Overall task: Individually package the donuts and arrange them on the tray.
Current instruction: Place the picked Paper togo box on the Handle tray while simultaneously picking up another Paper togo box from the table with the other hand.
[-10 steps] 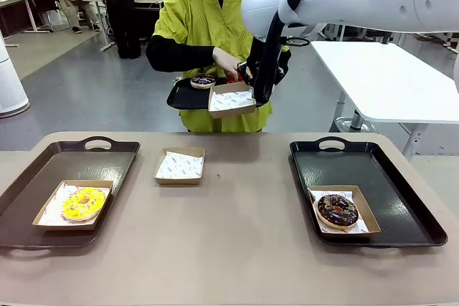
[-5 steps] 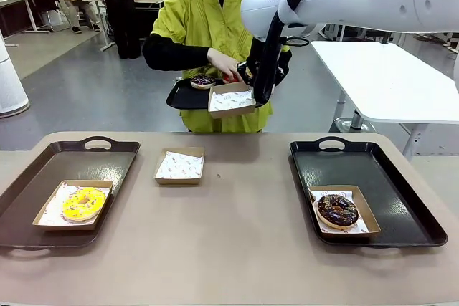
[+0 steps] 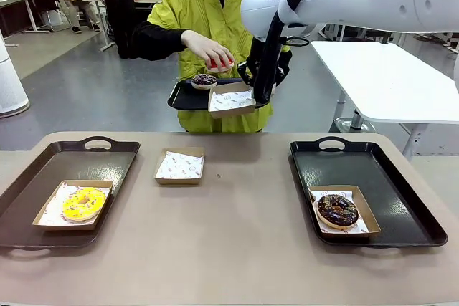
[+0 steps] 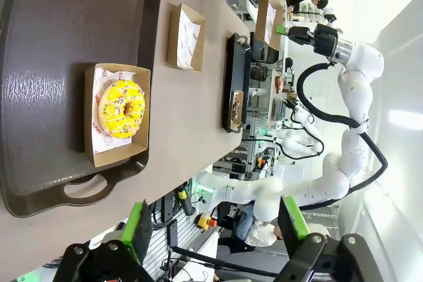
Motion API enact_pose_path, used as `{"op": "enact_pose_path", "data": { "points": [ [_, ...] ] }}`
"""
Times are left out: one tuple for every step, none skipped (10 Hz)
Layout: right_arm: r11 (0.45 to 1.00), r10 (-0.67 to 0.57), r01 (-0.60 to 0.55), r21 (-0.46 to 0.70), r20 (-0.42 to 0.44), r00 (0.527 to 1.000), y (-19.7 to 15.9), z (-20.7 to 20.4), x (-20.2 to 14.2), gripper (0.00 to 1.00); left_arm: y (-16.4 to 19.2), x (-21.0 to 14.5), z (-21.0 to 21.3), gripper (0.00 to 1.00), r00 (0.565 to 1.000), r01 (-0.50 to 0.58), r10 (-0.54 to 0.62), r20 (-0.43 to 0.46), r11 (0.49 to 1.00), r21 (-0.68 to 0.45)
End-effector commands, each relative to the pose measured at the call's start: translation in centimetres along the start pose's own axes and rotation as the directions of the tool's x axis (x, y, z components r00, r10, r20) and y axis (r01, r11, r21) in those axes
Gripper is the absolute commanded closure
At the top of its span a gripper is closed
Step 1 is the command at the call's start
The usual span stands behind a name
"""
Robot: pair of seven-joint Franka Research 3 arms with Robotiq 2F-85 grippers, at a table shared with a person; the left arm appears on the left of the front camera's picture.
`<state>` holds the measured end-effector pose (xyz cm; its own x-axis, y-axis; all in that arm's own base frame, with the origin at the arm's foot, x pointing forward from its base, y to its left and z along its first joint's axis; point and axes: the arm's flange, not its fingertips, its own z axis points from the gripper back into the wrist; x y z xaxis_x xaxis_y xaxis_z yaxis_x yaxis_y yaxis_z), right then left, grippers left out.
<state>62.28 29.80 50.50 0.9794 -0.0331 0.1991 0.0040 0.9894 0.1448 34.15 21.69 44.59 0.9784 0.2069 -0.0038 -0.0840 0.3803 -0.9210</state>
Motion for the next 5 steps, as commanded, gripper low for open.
{"op": "enact_pose_path", "data": {
  "points": [
    [1.000,-0.003,0.003,0.001,0.002,1.000,-0.38,0.07,-0.33,1.00,-0.08,-0.07,0.15,0.00,1.000,0.001,-0.001,0.003,1.000,-0.013],
    [1.000,-0.003,0.003,0.001,0.002,1.000,-0.38,0.07,-0.33,1.00,-0.08,-0.07,0.15,0.00,1.000,0.001,-0.001,0.003,1.000,-0.013],
    [1.000,-0.003,0.003,0.001,0.002,1.000,-0.38,0.07,-0.33,1.00,-0.08,-0.07,0.15,0.00,1.000,0.001,-0.001,0.003,1.000,-0.013],
    [1.000,-0.003,0.003,0.001,0.002,1.000,-0.38,0.07,-0.33,1.00,-0.08,-0.07,0.15,0.00,1.000,0.001,-0.001,0.003,1.000,-0.013],
    [1.000,-0.003,0.003,0.001,0.002,1.000,-0.38,0.07,-0.33,1.00,-0.08,-0.07,0.15,0.00,1.000,0.001,-0.001,0.003,1.000,-0.013]
  ]
}}
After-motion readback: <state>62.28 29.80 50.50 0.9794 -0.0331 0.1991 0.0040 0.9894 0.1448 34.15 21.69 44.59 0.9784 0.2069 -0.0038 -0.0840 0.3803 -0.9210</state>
